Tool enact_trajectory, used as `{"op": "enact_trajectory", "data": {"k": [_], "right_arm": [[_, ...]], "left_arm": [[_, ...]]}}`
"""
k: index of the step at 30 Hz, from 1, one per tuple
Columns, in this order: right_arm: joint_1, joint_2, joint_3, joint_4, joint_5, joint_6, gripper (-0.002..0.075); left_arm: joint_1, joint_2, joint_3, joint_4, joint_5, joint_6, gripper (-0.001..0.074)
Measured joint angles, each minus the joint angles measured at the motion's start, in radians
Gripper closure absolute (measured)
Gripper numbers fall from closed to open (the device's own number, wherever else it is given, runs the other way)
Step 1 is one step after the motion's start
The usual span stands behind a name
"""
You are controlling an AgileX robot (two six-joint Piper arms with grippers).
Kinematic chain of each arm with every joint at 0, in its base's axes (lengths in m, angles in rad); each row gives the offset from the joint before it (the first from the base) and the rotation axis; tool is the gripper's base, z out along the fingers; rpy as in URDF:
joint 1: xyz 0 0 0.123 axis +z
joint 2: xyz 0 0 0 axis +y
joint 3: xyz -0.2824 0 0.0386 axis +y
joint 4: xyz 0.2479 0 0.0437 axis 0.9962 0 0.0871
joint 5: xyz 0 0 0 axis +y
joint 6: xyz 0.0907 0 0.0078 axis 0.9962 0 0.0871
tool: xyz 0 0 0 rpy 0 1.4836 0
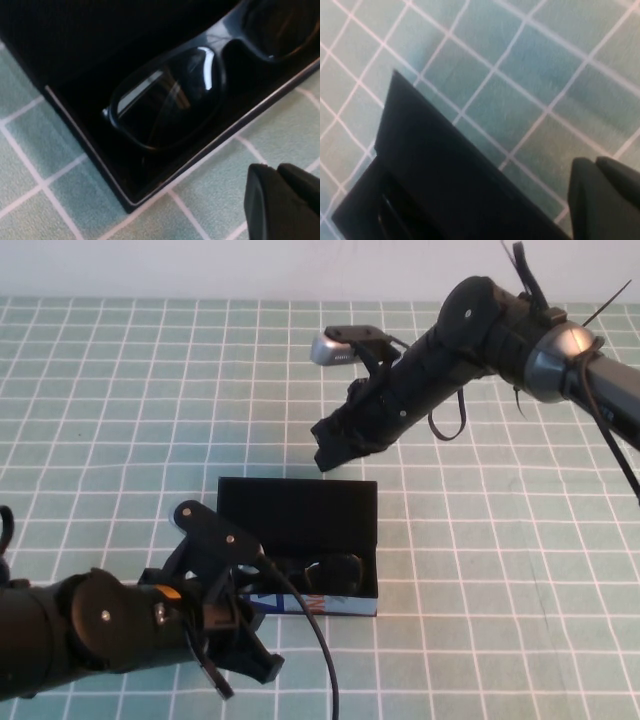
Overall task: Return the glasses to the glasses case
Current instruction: Close the glasses case
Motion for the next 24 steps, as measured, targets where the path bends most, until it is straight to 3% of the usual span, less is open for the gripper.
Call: {"op": "enact_trajectory", "data": {"k": [24], "right_arm": [[0.000,0.037,-0.002,0.160,0.154,-0.091,0.0737]], "left_arm": [[-0.004,0.057,0.000,-0.018,-0.037,-0.017,0.0734]]}}
